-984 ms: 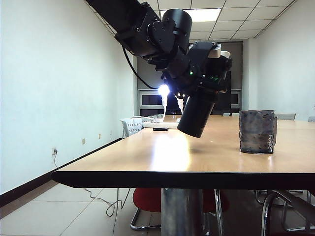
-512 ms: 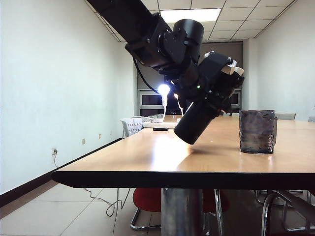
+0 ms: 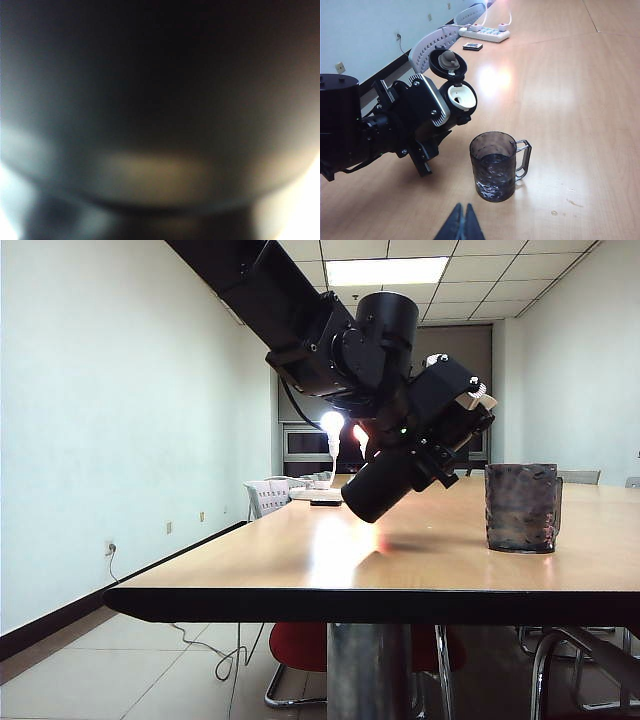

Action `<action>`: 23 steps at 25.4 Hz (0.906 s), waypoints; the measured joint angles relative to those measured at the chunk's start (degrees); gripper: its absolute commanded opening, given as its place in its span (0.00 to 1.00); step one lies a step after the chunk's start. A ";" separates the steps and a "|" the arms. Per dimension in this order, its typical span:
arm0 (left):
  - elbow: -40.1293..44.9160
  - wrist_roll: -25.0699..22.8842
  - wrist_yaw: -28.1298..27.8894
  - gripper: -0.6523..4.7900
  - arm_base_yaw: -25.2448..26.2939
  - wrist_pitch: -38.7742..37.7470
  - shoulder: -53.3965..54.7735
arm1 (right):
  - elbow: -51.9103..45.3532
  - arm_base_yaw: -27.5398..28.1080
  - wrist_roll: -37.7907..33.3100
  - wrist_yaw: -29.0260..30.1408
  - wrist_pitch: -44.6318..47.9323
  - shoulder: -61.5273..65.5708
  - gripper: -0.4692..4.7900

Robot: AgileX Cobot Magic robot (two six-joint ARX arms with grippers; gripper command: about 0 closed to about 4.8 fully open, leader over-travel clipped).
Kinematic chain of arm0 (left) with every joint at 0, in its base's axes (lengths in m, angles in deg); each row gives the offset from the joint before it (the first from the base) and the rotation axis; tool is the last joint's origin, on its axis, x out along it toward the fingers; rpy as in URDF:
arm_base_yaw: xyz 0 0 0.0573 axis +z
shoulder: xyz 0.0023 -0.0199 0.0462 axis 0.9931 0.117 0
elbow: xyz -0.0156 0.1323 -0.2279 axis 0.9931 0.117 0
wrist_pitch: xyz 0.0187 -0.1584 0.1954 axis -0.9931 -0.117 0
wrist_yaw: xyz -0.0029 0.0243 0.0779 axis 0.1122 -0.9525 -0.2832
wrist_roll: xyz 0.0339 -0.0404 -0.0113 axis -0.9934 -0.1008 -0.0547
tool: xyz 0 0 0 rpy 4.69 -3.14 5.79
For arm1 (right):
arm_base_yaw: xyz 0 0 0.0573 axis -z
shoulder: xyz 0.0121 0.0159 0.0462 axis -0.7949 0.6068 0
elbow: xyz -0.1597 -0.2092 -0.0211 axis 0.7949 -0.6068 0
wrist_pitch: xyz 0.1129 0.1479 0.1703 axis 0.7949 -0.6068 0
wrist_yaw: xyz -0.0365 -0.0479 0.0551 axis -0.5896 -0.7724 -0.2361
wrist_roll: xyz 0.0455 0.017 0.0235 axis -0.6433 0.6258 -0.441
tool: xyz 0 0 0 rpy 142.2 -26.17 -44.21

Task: Pick up the black thermos cup, pour some water from it into the cup, and then put the thermos cup back on the table.

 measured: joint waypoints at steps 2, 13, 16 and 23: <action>-0.11 -2.27 -0.48 0.47 0.00 0.68 0.04 | 0.00 0.00 0.00 0.07 0.00 0.00 0.09; -1.73 -11.91 5.38 0.44 0.04 7.80 3.32 | 0.00 0.00 0.00 0.55 0.00 -0.07 0.09; -1.73 -13.70 6.78 0.44 0.00 9.42 3.58 | 0.00 0.00 0.00 0.92 0.00 -0.07 0.09; -3.30 -19.21 7.89 0.44 0.61 11.04 6.58 | 0.00 0.00 0.00 1.14 0.00 -0.04 0.09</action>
